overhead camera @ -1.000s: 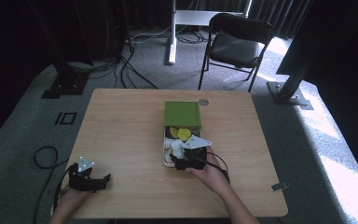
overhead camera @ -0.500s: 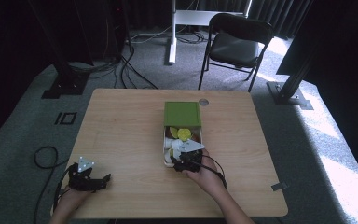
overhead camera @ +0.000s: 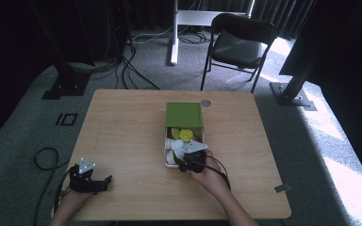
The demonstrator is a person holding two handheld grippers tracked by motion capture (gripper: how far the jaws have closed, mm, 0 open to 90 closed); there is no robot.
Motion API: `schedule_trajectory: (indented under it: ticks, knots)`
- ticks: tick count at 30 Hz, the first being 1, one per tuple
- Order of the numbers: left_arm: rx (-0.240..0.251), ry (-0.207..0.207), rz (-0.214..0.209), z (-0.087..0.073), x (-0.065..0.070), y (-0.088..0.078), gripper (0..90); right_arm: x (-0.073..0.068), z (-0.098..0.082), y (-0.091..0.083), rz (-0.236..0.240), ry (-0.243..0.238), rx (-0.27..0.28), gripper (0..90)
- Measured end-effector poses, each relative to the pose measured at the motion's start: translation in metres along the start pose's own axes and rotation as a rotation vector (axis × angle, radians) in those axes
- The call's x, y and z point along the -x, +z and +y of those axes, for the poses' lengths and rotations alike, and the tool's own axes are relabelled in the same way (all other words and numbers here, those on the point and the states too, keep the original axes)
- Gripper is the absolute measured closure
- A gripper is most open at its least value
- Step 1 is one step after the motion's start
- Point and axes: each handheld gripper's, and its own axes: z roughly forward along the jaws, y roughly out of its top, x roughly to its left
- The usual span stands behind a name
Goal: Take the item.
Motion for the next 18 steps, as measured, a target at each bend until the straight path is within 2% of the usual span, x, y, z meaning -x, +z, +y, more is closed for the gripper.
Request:
schedule_trajectory:
  ticks: [5,7,12,18]
  knots:
    - [0.000,0.000,0.000,0.000,0.000,0.000,0.7,0.002,0.001,-0.004,-0.002,0.001,0.015,47.4]
    - [0.000,0.000,0.000,0.000,0.000,0.000,0.7,0.005,0.003,-0.010,-0.001,0.013,0.035,47.4]
    - [0.000,0.000,0.000,0.000,0.000,0.000,0.7,0.009,0.008,-0.022,-0.002,-0.003,0.065,47.5]
    - [0.002,-0.003,0.000,0.000,0.000,0.000,0.7,0.013,0.014,-0.033,0.015,0.006,0.100,47.4]
